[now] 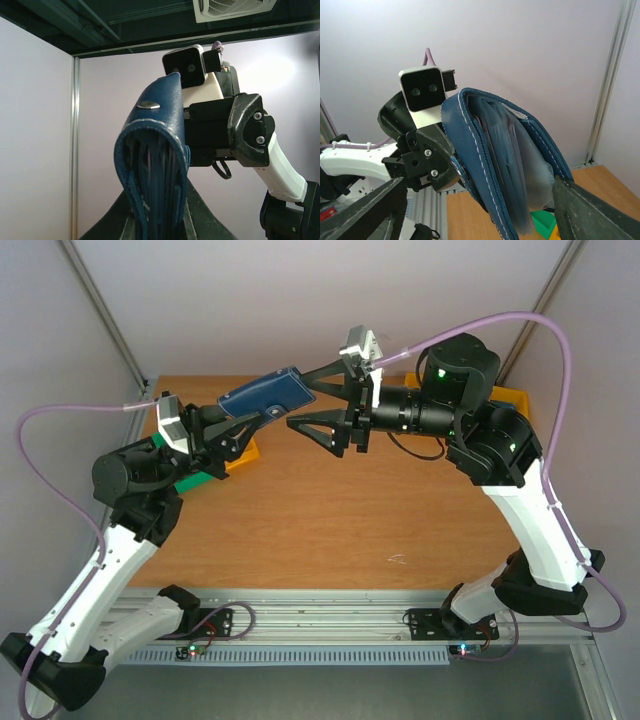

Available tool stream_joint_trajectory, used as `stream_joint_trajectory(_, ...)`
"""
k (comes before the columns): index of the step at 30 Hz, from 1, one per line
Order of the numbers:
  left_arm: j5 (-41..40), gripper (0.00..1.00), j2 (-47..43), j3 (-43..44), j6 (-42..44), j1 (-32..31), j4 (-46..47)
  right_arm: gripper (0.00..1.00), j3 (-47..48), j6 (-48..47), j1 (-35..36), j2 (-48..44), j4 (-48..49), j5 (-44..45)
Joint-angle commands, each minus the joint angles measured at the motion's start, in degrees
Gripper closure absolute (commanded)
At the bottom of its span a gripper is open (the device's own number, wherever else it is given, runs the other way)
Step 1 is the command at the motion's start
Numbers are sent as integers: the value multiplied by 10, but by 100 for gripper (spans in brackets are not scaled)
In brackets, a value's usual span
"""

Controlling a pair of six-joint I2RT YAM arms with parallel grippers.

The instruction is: Take the credit cards out of the card holder

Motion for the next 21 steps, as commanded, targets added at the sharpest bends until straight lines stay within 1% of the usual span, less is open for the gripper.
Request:
stream_joint_trajectory(1, 35, 98, -19, 22, -8, -11, 59, 17, 14, 10, -9, 25, -25, 15)
stream_joint_trajectory(5, 35, 98, -25, 23, -1, -11, 53, 11, 12, 4, -24, 29, -11, 16)
stream_joint_trajectory(8, 40, 98, -27, 27, 6, -11, 48, 6, 34, 10, -53, 46, -9, -7)
stream_joint_trajectory(13, 44, 99, -29, 32, 7, -11, 29, 5, 79, 3, -65, 78, -44, -47)
stream_joint_trajectory(14, 44, 99, -28, 33, 5, -11, 27, 8, 83, 2, -64, 82, -52, -62)
stream_joint_trajectory(15, 45, 99, -26, 34, 2, -11, 26, 15, 84, 2, -65, 82, -58, -77)
stream_joint_trajectory(17, 44, 99, -24, 36, -5, -11, 21, 39, 81, 1, -65, 81, -64, -108)
stream_joint_trajectory(20, 31, 99, -23, 35, -16, -11, 4, 67, 79, 0, -65, 79, -68, -157)
stream_joint_trajectory(21, 24, 99, -23, 34, -18, -11, -2, 80, 79, 0, -65, 78, -72, -166)
